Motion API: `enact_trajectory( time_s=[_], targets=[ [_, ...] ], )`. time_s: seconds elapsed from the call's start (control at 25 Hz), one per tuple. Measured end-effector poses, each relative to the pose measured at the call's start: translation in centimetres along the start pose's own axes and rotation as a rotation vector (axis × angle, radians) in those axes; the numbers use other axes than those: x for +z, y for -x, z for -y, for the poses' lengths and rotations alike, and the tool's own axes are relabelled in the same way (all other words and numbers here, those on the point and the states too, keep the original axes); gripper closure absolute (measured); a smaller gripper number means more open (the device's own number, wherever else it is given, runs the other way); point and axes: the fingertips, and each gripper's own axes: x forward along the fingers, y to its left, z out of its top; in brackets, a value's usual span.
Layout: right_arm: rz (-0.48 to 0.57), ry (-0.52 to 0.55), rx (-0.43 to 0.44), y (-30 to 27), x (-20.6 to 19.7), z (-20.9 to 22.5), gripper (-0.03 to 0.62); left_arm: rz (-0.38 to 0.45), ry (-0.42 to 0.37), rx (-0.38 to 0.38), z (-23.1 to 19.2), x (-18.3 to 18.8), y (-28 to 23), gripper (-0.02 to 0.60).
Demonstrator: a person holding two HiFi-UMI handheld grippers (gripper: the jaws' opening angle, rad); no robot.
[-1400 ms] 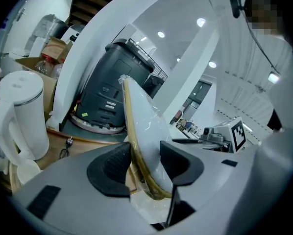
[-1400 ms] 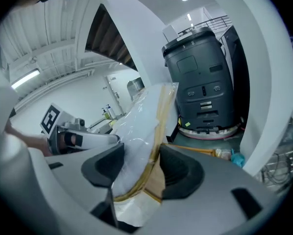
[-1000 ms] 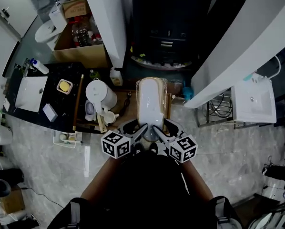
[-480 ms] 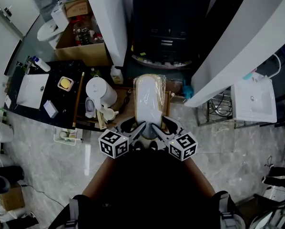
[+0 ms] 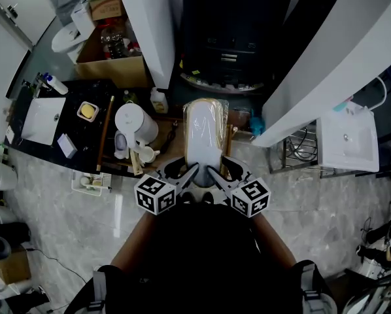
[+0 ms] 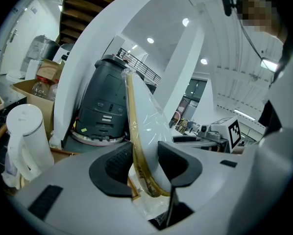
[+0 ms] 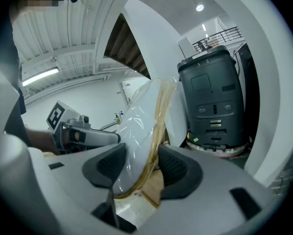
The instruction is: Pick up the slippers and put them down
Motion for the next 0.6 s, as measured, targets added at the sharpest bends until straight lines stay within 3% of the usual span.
enact_trajectory(
  time_s=[0.16, 0.6],
  targets=[
    [-0.005, -0.001, 0.004, 0.02, -0.21, 0.21, 0.382, -0.002, -0.022, 0.012, 0.03, 0.01, -0.14, 0.422],
    [-0.008, 0.003, 0.015, 0.25, -0.22, 0.71, 0.384, 0.015, 0.005, 0.023, 0.11, -0.2, -0.7, 0.422]
  ],
)
